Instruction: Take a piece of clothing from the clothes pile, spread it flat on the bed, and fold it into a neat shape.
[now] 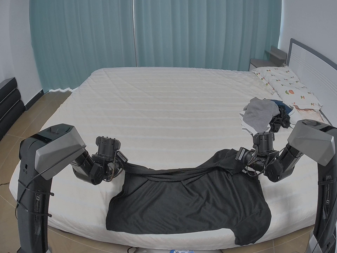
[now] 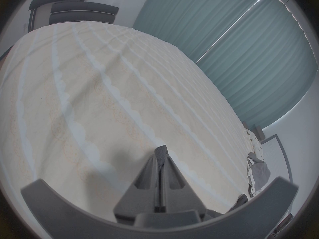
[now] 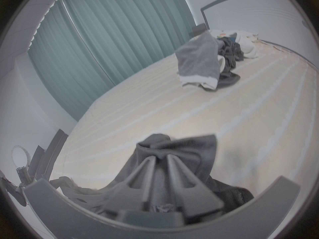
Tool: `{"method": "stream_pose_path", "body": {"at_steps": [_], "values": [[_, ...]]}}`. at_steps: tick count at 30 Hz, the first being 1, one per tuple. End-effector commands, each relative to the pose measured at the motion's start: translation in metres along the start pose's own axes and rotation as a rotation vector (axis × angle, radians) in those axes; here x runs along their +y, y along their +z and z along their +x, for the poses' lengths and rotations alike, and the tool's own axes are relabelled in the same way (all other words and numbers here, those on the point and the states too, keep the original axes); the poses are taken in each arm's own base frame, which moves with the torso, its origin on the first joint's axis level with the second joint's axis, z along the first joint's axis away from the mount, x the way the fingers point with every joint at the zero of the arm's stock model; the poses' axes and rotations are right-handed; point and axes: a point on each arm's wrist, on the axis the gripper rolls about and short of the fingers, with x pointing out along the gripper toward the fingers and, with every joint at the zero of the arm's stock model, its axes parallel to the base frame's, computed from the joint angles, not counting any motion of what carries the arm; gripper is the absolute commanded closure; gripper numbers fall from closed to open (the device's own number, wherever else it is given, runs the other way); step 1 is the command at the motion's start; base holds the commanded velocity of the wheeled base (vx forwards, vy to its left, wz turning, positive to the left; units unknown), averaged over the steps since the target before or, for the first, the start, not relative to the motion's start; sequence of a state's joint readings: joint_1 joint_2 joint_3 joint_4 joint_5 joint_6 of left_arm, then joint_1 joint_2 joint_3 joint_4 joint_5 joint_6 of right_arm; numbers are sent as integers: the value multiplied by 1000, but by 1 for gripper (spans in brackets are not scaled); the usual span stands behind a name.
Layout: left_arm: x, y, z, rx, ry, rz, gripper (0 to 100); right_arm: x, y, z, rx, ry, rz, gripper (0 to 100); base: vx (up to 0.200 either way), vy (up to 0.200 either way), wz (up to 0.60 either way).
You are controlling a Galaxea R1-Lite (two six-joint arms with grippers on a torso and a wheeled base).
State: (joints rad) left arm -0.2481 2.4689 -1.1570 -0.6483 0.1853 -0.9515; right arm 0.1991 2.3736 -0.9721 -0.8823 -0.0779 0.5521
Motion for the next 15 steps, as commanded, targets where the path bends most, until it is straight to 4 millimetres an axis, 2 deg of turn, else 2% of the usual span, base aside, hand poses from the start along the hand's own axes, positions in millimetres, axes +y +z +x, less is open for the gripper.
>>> {"method": "stream_pose_path", "body": {"at_steps": [1,7,15], "values": [[1,1,0,-2,3,-4,100,4,5,-3,-21,16,1,0,0,0,0],[3,2,2,-4,9,-6,100,-3,2,-1,-31,23,15,0,0,0,0],[5,3,3,-5,12,-6,100,-16,-18,-15,56,-2,51,0,0,0,0]]}}
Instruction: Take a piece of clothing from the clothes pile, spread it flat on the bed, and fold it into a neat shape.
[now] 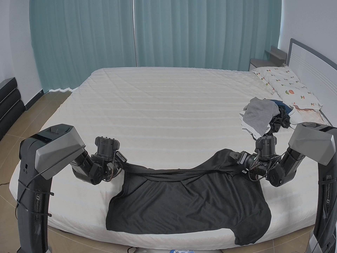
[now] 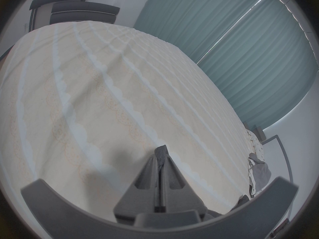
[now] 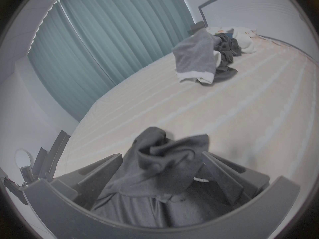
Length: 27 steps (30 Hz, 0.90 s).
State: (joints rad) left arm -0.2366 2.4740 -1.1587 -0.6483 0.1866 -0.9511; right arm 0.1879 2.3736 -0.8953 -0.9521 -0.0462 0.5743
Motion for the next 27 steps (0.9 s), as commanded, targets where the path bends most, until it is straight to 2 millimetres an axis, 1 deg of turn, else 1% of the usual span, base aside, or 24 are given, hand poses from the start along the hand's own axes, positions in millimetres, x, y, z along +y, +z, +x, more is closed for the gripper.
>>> {"method": "stream_pose_path", "body": {"at_steps": [1,9,10,16,17,18,19,20,25,27], "values": [[0,0,1,1,0,0,100,-5,-11,-8,48,-16,41,0,0,0,0],[0,0,1,1,0,3,100,-11,-24,2,97,-8,64,0,0,0,0],[0,0,1,1,0,3,100,-11,-24,4,97,-6,63,100,0,0,0],[2,-2,0,7,6,6,100,-7,-14,8,60,11,70,100,0,0,0],[3,-2,1,6,7,5,100,-6,-7,5,42,16,81,100,0,0,0],[3,-2,1,6,7,5,100,-6,-6,5,40,17,81,100,0,0,0],[3,-2,1,6,7,5,100,-6,3,2,15,22,87,100,0,0,0],[2,-1,0,4,7,4,100,-8,6,2,8,19,91,100,0,0,0],[-2,2,-2,-6,-4,11,100,-15,24,5,-42,8,104,100,0,0,0],[-6,8,-4,-22,-17,21,100,-14,33,6,-70,19,108,100,0,0,0]]}}
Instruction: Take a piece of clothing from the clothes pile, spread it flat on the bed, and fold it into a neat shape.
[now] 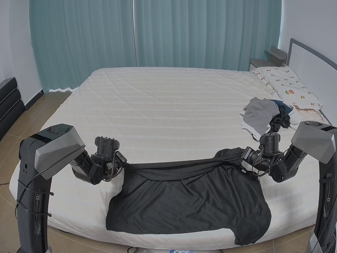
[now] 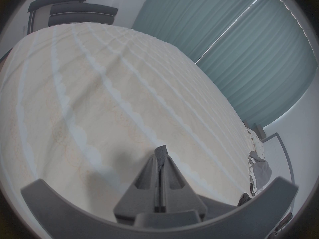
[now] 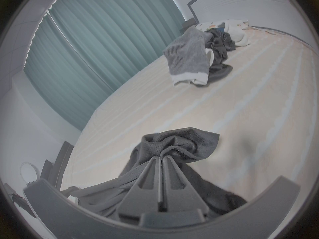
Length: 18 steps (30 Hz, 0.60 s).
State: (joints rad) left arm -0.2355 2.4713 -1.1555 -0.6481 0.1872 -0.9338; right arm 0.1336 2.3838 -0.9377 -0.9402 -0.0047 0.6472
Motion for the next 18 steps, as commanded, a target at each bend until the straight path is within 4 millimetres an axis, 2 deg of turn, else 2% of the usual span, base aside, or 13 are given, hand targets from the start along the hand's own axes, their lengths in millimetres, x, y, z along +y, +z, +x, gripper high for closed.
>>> {"method": "stream_pose_path", "body": {"at_steps": [1,5,8,9,13,17,18], "values": [[-6,8,-3,-24,-20,6,100,3,17,0,-53,18,8,100,0,0,0],[-12,22,2,-67,-34,56,100,12,32,9,-108,55,9,100,0,0,0],[-12,27,3,-87,-29,72,100,15,35,12,-116,63,8,100,0,0,0],[-16,35,6,-115,-37,123,100,21,39,20,-138,81,6,100,0,0,0],[-24,38,36,-198,-37,151,100,34,49,38,-160,98,4,100,0,0,0],[-27,37,50,-237,-30,146,100,35,50,48,-169,88,5,100,0,0,0],[-26,34,57,-241,-28,146,100,35,52,58,-202,83,8,100,0,0,0]]}}
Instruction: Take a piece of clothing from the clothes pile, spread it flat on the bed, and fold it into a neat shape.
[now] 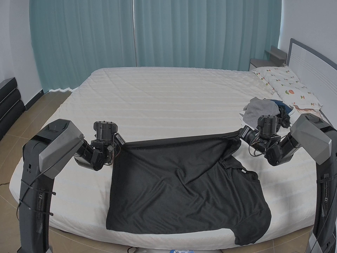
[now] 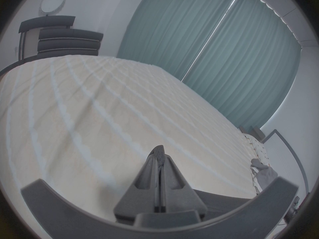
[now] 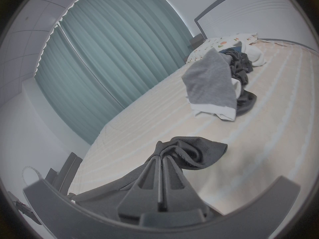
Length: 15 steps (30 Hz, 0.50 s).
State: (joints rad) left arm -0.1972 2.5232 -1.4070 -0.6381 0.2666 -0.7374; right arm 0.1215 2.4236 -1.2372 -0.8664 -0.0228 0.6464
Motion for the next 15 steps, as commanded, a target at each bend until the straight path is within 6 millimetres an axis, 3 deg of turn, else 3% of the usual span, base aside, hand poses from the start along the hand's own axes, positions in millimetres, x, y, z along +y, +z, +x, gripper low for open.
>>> {"method": "stream_pose_path", "body": {"at_steps": [1,9,15], "values": [[7,-20,34,-36,33,16,100,2,-3,34,-55,-8,-1,100,0,0,0],[6,-9,42,-87,24,-7,100,10,15,55,-175,21,4,100,0,0,0],[1,-8,47,-107,9,-8,100,-3,24,71,-250,-70,-67,100,0,0,0]]}}
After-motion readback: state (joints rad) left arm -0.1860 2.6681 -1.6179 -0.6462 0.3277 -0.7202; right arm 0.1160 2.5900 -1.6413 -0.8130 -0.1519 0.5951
